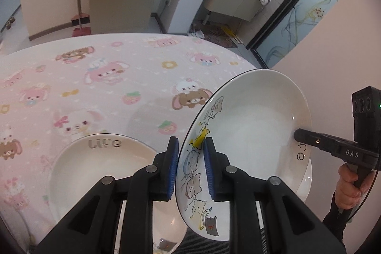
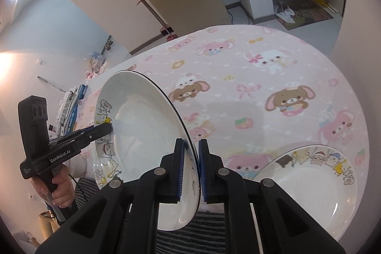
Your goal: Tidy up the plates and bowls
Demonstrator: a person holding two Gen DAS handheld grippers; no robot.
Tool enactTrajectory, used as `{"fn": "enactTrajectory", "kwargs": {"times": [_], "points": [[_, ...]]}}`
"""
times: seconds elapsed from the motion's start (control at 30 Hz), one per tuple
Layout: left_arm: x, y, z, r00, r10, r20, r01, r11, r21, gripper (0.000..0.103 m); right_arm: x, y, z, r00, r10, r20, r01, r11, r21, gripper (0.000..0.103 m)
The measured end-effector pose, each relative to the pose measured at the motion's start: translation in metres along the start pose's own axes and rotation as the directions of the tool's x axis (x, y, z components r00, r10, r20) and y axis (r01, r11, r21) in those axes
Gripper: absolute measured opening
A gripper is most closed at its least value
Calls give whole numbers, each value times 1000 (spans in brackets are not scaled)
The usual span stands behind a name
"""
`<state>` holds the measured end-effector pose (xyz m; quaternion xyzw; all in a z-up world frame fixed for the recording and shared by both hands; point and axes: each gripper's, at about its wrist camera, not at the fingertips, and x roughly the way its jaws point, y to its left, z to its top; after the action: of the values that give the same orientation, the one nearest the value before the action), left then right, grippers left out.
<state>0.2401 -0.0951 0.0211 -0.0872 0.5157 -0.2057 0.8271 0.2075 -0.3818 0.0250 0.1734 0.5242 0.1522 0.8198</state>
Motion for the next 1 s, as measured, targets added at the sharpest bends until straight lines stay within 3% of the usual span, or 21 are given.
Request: {"fn": "enactTrajectory", "kwargs": {"times": [0.23, 0.4, 0.67, 0.9, 1.0], "points": [[-39, 39, -17, 996, 82, 35, -81, 996, -35, 19, 27, 46, -4, 998, 69, -12, -70, 997, -24, 15], [-63, 83, -40, 988, 145, 45, -140, 985, -100, 19, 68, 83, -13, 988, 136, -79, -139, 990, -31, 15], [-68, 137, -69, 984, 174, 36, -164, 968, -192, 21, 109, 120, -25, 986, 111, -123, -119, 991, -55, 15], [-41, 143, -68, 979, 201, 17, -196, 966, -171, 22, 131, 110, -23, 990, 59, -131, -63, 998, -24, 16], [-32, 136, -70, 966, 256, 35, -250, 960, -124, 22, 137, 112, -24, 994, 22, -107, -28, 998, -57, 17]]}}
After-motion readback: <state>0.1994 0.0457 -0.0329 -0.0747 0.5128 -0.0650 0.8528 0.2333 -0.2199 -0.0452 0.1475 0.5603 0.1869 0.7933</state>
